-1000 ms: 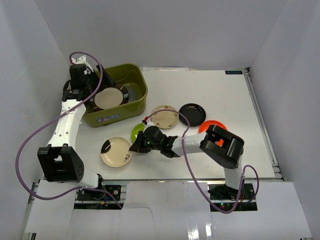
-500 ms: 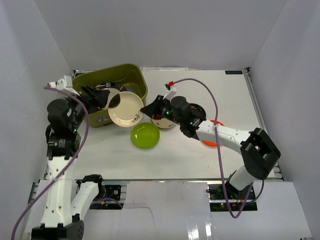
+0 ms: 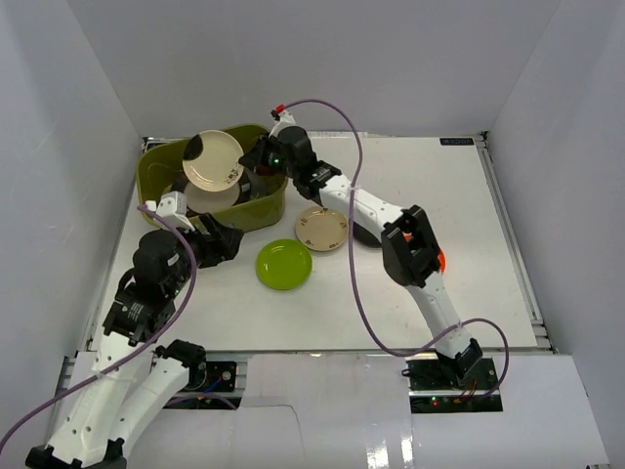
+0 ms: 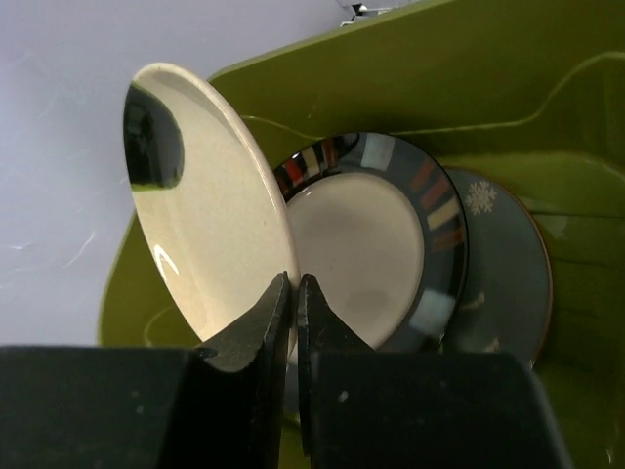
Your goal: Place the plates into the plastic bin on the countertop
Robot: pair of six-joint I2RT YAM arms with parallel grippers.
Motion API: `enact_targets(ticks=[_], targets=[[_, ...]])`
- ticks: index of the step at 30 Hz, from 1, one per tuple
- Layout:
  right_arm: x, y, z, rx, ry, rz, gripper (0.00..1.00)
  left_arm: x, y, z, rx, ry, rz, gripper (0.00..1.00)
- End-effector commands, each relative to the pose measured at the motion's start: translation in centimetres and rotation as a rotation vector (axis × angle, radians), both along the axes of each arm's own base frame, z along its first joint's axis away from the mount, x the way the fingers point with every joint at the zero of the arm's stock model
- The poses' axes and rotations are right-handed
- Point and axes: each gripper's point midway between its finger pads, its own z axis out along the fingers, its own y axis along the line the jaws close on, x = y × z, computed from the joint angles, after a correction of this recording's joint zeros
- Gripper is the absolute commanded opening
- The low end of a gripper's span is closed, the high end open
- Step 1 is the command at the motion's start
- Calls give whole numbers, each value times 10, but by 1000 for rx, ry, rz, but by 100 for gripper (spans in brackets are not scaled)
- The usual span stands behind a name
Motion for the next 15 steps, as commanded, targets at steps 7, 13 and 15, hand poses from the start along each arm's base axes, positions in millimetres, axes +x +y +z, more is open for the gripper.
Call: enact_targets(ticks=[7, 13, 15], targets=[[34, 33, -14, 85, -13, 21, 19, -15, -8, -95, -68, 278, 53, 84], [28, 22, 44, 142, -120, 51, 64, -17, -25, -145, -108, 423, 20, 88], [20, 10, 66, 146, -134, 75, 65, -14, -29, -153, -122, 442, 17, 89]])
